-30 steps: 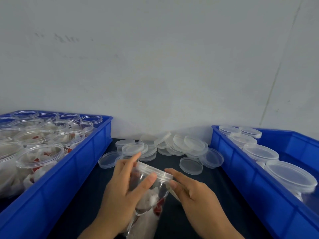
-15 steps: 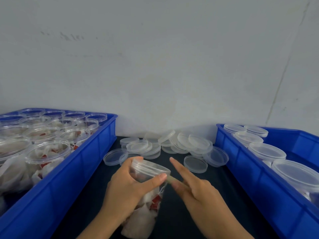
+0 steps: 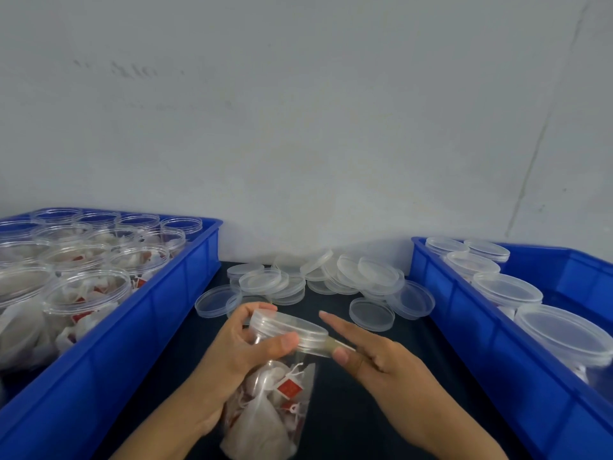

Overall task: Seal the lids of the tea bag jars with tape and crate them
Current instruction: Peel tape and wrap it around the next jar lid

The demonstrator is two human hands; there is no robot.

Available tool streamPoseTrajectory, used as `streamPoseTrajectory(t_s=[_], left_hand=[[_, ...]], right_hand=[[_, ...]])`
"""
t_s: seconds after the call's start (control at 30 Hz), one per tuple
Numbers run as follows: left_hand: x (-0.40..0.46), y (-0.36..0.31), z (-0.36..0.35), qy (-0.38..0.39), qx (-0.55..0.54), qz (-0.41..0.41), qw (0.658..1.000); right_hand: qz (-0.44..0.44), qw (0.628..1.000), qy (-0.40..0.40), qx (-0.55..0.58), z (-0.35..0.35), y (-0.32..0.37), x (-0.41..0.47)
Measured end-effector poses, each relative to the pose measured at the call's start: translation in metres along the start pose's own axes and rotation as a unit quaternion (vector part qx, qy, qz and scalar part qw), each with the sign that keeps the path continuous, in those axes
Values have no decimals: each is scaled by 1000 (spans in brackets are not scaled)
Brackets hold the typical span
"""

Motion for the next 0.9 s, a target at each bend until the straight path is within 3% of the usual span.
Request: streamPoseTrajectory(t_s=[0.17,0.27,0.33,0.43,0.53,0.7,0.9], left_hand=[[1,8,-14,53,6,21,998],[0,11,-17,48,20,38,998],[-1,7,-12,-12,91,14,996],[-12,-9,-7,-144,209,-64,965],[-13,-9,-10,-194,292,-47,935],[-7,-5,8,-214,208,-16,954],[-10,-13,8,-165,154,-83,971]], right_hand=[[5,1000,2,1,-3,-3,2],[3,1000,-9,-22,-2,-6,3],[-1,999,-21,-36,1,-7,3],[-9,998,-40,-46,3,-8,1],[4,995,-62,-76,4,1,-1],[58,982,-55,-174,-2,28,0],[31,990,-36,-135,1,18,0]])
Point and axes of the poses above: each hand's wrist, its own x-axis towards the middle knuckle, its own z-axis out of the back of the hand, y = z × x, the point moved 10 cm from there along x, towards the middle knuckle, and after that the axes turned 15 degrees about z, right-handed, at the moved point
